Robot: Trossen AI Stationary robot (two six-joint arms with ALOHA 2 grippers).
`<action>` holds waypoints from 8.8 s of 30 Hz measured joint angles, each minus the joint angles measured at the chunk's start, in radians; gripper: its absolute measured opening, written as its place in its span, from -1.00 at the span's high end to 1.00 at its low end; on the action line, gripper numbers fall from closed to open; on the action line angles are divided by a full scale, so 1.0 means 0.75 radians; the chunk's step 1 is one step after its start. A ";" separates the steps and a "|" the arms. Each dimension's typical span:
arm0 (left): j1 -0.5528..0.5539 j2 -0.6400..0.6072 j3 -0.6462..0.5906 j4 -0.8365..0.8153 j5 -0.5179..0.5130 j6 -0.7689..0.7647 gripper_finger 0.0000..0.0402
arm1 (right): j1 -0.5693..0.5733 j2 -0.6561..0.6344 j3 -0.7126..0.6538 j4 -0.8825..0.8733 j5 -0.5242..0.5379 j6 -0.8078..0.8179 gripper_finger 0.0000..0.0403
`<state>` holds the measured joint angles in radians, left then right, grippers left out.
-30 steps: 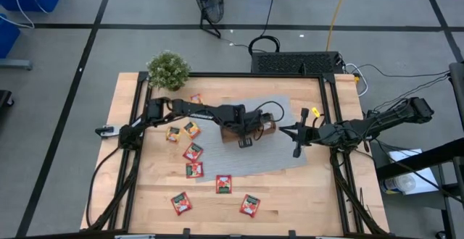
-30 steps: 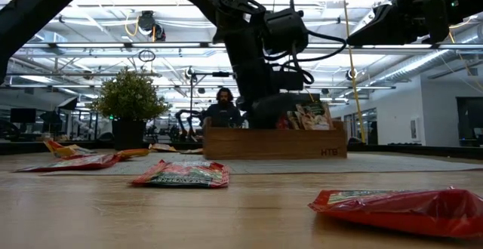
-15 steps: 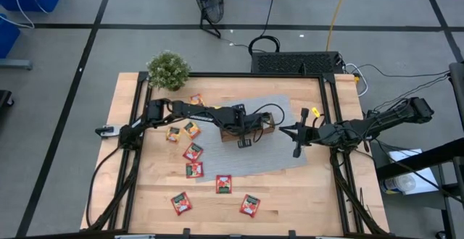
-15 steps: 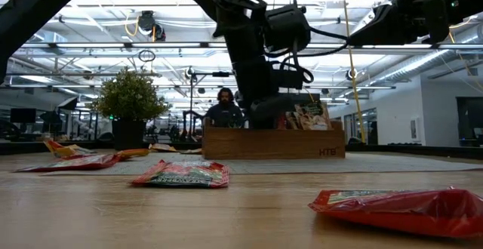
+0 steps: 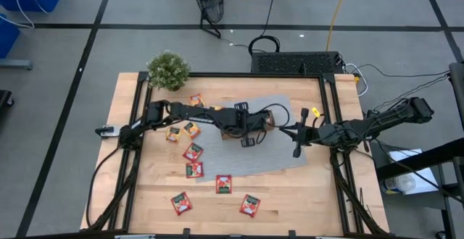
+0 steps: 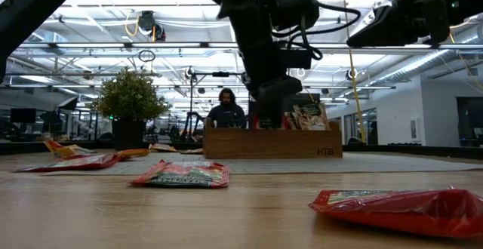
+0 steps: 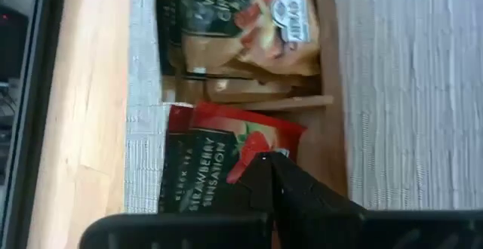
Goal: Pick & Place Tea
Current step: Put the red tea bag into the middle section of the wooden organizer
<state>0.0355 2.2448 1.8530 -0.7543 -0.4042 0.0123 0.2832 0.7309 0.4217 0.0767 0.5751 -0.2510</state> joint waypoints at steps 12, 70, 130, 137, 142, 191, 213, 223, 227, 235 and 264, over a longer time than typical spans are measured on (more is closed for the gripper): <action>-0.182 -0.116 0.001 -0.210 0.170 0.005 0.94 | 0.000 0.000 -0.001 -0.013 -0.001 0.008 1.00; -0.406 -1.072 -1.536 1.621 0.057 -0.164 0.85 | 0.477 1.395 0.660 -0.010 -0.622 -0.409 0.08; -0.390 -1.072 -1.535 1.641 0.051 -0.342 0.67 | 0.484 1.681 0.921 0.190 -0.315 -0.294 -0.17; -0.390 -1.071 -1.534 1.640 0.051 -0.342 0.67 | 0.316 1.679 0.923 0.102 -0.674 -0.176 -0.22; -0.390 -1.071 -1.534 1.640 0.051 -0.346 0.67 | 0.226 1.698 0.929 -0.026 -0.880 -0.137 0.02; -0.475 -0.437 -0.847 0.409 0.679 -0.364 -0.12 | 0.182 0.559 -0.199 0.653 -0.731 0.430 0.55; -0.457 -0.346 -0.845 0.464 0.756 -0.445 -0.07 | 0.182 0.559 -0.199 0.655 -0.732 0.418 0.55; -0.564 -0.434 -0.783 0.458 0.565 -0.341 0.10 | 0.182 0.559 -0.199 0.649 -0.733 0.413 0.55; -0.606 -0.416 -0.700 0.449 0.434 -0.261 0.07 | 0.182 0.559 -0.199 0.648 -0.733 0.413 0.55; -0.662 -0.403 -0.652 0.394 0.280 0.106 -0.21 | 0.182 0.559 -0.199 0.624 -0.730 0.413 0.55; -0.604 -0.146 -0.644 0.500 0.656 0.319 -0.22 | 0.182 0.559 -0.199 0.615 -0.729 0.434 0.55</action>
<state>-0.4175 2.1354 1.3697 -0.3791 0.0880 0.2512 0.4198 1.1504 0.2726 0.5376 0.0285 0.0742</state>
